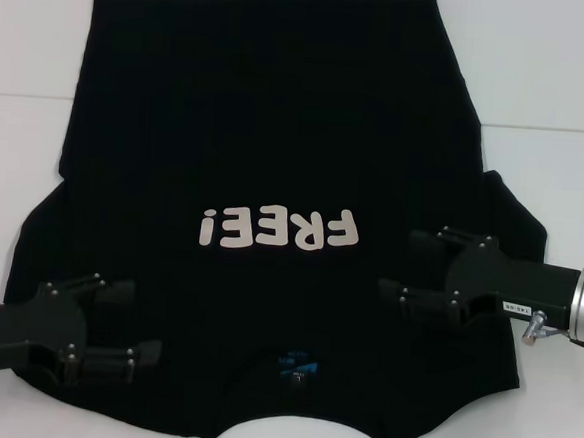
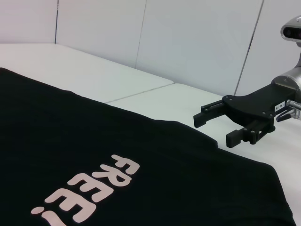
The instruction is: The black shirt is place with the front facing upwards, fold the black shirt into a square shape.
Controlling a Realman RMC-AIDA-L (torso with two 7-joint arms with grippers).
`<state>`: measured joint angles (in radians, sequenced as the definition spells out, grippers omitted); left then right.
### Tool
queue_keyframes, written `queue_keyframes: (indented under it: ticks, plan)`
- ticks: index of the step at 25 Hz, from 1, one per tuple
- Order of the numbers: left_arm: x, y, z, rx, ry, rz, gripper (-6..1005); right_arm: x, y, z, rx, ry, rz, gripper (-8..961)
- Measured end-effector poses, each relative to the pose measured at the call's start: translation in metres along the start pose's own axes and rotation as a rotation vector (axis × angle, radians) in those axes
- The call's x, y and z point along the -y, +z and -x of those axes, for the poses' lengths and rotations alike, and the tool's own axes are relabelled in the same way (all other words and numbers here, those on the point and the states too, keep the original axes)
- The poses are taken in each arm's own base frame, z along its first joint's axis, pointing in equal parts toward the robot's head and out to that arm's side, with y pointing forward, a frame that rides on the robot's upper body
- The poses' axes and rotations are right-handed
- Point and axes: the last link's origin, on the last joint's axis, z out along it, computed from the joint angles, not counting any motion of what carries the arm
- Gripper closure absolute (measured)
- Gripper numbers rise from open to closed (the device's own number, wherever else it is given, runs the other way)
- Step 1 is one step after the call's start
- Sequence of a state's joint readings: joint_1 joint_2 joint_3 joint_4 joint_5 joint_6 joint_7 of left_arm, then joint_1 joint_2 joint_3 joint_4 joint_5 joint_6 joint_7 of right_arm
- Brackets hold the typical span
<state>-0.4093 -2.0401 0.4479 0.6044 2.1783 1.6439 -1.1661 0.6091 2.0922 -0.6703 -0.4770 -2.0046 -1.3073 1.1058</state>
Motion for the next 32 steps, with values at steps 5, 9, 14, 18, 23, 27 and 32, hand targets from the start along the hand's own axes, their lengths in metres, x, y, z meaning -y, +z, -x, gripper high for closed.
queue_keyframes:
  ticks: [5,9,14,18,23,27,32]
  plan:
    - [0.000,0.000,0.000,0.000,-0.004,0.000,62,0.000,0.001,0.001,0.002,0.000,0.001,88]
    - [0.000,-0.001,0.000,0.000,-0.005,-0.001,62,0.000,0.001,0.001,0.003,0.001,0.001,88]
    - [0.003,-0.003,-0.002,-0.008,-0.091,-0.012,63,0.000,0.001,0.001,0.004,0.001,-0.001,88]
    - [0.024,-0.014,-0.016,0.025,-0.408,-0.058,64,0.001,0.001,0.002,0.006,0.004,-0.005,89]
    - [0.046,-0.038,-0.035,0.058,-0.737,-0.096,64,0.002,0.001,0.001,-0.004,0.003,-0.012,89]
    - [0.067,-0.060,-0.035,0.053,-0.977,-0.241,65,0.002,0.002,0.001,-0.006,0.014,-0.011,88]
    - [0.077,-0.070,-0.021,0.033,-1.102,-0.352,67,0.002,0.003,0.002,-0.006,0.013,-0.008,88]
